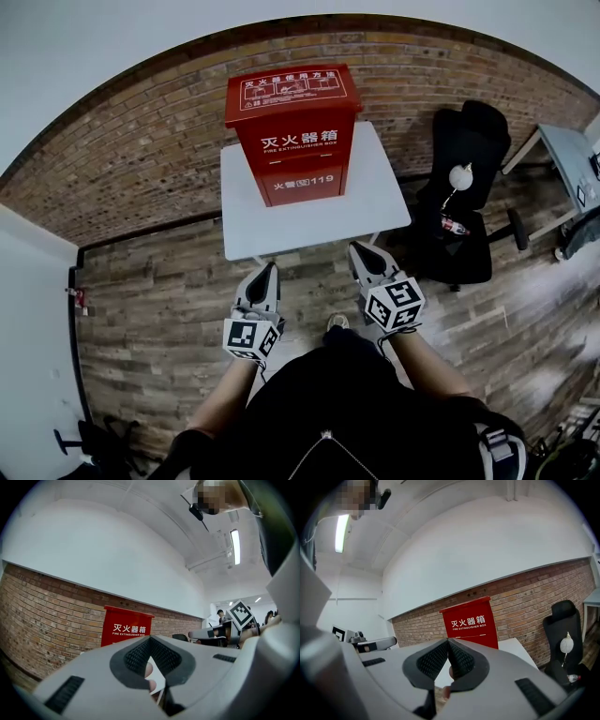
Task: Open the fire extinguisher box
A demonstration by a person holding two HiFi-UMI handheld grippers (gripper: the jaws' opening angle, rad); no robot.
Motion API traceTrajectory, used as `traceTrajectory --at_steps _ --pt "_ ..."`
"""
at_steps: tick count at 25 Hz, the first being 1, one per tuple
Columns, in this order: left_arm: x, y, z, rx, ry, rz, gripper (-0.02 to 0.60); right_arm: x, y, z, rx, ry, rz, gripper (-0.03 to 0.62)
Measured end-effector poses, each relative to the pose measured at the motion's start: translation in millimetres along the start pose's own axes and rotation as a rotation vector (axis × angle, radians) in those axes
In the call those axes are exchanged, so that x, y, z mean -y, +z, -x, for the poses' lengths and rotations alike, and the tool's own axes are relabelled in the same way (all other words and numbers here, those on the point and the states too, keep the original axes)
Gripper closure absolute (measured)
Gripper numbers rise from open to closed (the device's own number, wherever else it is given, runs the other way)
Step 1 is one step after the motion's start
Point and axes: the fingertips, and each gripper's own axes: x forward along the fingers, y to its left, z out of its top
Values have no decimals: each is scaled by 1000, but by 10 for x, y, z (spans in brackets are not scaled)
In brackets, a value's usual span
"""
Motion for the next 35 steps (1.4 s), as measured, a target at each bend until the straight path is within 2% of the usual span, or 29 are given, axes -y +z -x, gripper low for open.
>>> traceTrajectory --at_steps 8,13,19,25,35 --pt "-195 64 -793 -26 108 16 532 564 263 -494 -29 68 14 576" --pt "-324 111 -1062 -35 161 1 534 805 352 -772 -48 105 28 576" --pt "-618 81 -1293 -61 189 0 534 958 412 -1153 -47 116 37 576" --pt "-880 134 -1646 -59 149 5 532 955 481 -1513 -57 104 42 576" --pt "-1320 291 -2182 -59 14 18 532 834 706 -2126 -30 70 55 576"
